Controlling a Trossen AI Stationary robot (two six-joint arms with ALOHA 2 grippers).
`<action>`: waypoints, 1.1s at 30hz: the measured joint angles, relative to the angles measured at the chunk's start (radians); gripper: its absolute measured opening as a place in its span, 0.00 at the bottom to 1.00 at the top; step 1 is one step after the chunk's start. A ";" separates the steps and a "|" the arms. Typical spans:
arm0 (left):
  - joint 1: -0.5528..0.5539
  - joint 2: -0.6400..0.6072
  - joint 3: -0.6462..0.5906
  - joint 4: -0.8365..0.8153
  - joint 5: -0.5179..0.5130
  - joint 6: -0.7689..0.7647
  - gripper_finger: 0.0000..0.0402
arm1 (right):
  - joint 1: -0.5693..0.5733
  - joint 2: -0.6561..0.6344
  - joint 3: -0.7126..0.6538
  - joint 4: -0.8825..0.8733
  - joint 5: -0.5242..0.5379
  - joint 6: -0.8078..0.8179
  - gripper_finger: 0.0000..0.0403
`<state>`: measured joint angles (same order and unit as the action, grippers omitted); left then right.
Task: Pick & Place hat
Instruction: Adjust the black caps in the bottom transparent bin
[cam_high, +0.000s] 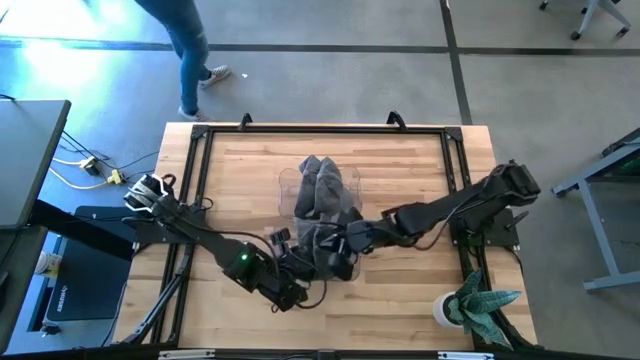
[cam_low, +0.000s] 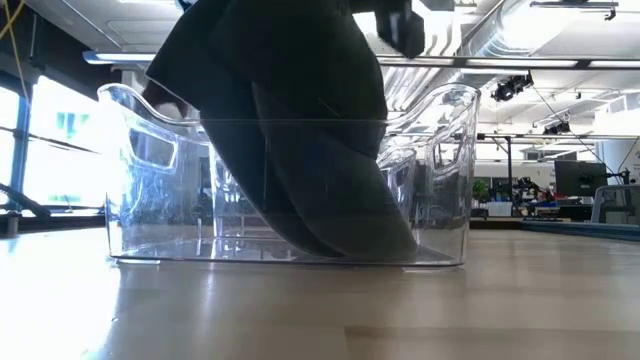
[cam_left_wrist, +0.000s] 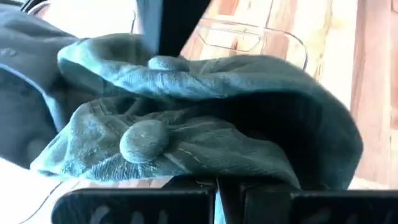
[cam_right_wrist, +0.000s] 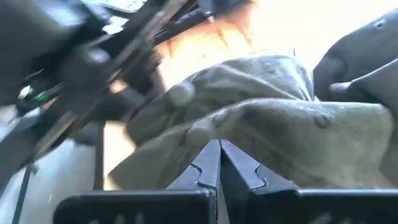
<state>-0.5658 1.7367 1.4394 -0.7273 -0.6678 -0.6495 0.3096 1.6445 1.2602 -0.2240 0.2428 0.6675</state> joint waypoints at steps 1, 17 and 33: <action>0.000 -0.005 0.000 -0.011 0.001 -0.015 0.00 | -0.002 -0.022 0.000 -0.019 -0.019 -0.018 0.01; -0.010 -0.166 0.002 -0.188 0.175 -0.131 0.00 | -0.238 -0.053 0.002 -0.030 -0.521 -0.873 0.60; -0.004 -0.166 0.085 -0.283 0.310 -0.272 0.00 | -0.370 0.064 0.000 -0.004 -1.043 -1.012 0.46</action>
<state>-0.5700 1.5711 1.5240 -1.0103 -0.3580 -0.9217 -0.0608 1.7088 1.2606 -0.2276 -0.8000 -0.3444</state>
